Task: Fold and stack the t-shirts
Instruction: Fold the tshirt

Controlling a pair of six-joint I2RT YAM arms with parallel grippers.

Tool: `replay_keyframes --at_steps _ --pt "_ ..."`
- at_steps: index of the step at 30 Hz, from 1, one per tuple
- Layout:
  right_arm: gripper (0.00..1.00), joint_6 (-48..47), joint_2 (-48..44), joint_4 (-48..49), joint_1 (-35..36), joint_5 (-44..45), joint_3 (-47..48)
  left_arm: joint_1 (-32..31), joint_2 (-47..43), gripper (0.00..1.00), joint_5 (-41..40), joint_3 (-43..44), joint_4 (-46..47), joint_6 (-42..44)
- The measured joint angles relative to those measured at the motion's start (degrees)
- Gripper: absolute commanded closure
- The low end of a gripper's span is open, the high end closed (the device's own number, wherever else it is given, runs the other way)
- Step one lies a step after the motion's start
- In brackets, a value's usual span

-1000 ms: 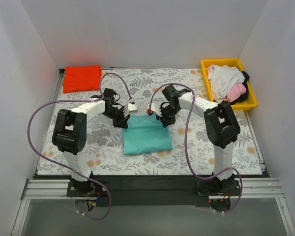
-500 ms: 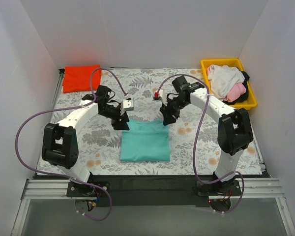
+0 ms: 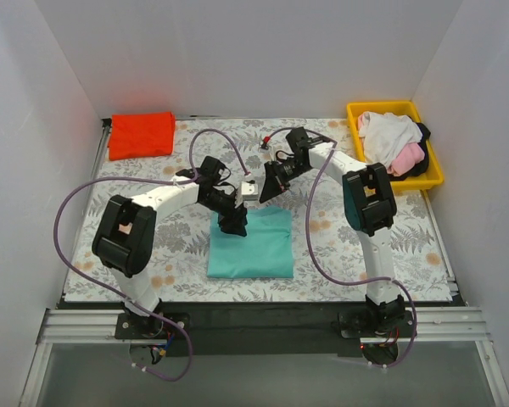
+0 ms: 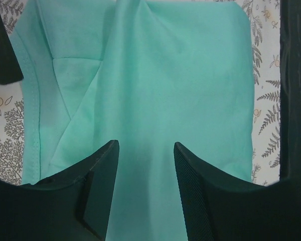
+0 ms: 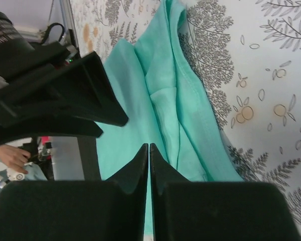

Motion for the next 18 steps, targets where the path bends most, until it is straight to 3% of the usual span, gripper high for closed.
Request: replay_keyframes --at_steps 8,18 --pt "0.96 7.23 0.68 4.63 2.12 -2.80 -0.13 -1.09 3.67 0.55 -2.19 0.04 1.53 -0.48" --pt "0.97 8.70 2.34 6.54 3.87 -2.56 -2.08 -1.25 5.68 0.54 -3.50 0.07 3.32 -0.81"
